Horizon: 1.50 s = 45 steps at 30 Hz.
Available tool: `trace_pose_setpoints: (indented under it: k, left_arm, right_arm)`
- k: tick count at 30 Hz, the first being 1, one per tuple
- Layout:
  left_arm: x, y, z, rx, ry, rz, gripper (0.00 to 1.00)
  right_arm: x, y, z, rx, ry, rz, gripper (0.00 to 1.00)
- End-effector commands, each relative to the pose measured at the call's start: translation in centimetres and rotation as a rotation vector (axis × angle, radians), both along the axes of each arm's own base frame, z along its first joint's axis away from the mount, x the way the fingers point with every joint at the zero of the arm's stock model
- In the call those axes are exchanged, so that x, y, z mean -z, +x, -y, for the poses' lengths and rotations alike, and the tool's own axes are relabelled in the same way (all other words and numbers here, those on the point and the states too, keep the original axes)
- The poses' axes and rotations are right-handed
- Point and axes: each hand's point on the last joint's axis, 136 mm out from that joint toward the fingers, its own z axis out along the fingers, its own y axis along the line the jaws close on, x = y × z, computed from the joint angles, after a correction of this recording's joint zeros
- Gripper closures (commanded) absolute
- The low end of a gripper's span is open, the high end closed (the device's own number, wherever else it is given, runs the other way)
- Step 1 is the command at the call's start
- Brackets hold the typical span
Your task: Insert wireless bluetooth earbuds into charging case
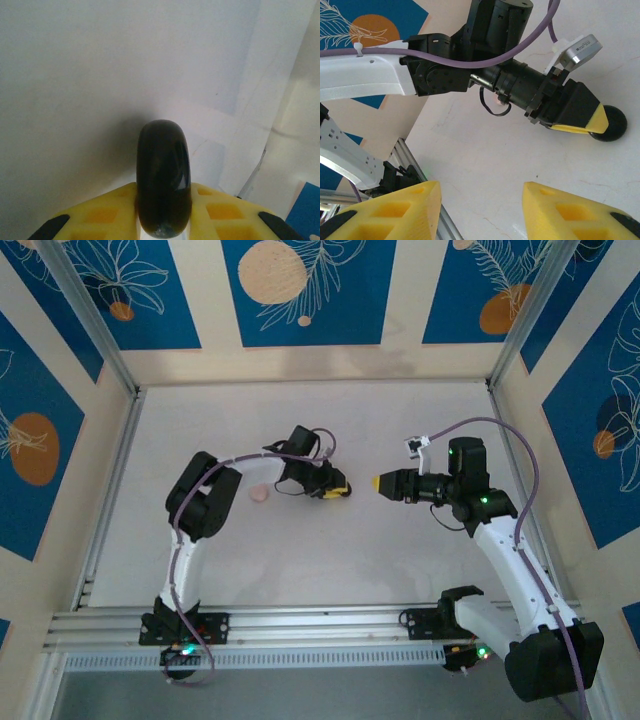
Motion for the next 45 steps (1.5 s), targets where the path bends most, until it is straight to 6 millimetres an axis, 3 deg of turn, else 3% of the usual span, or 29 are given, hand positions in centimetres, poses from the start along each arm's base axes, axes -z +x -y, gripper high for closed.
trace_pose_setpoints:
  k: [1, 10, 20, 35, 45]
  left_arm:
    - [-0.4, 0.6, 1.5, -0.002, -0.034, 0.002, 0.74]
    - [0.0, 0.9, 3.4, -0.005, -0.051, 0.002, 0.73]
    - [0.6, 1.1, 3.8, -0.008, -0.037, -0.002, 0.7]
    - [0.8, 1.0, 2.6, 0.012, 0.054, -0.003, 0.52]
    - [-0.4, 1.3, 0.3, 0.016, 0.137, 0.04, 0.44]
  right_arm:
    - [0.7, -0.2, 0.0, -0.005, -0.002, -0.011, 0.54]
    - [0.9, -0.1, 0.0, -0.006, -0.004, -0.013, 0.54]
    - [1.1, -0.1, 0.0, -0.008, -0.006, -0.015, 0.53]
    - [1.0, -0.2, 0.0, -0.01, -0.008, -0.013, 0.54]
    - [0.8, -0.2, 0.0, -0.009, -0.007, -0.011, 0.53]
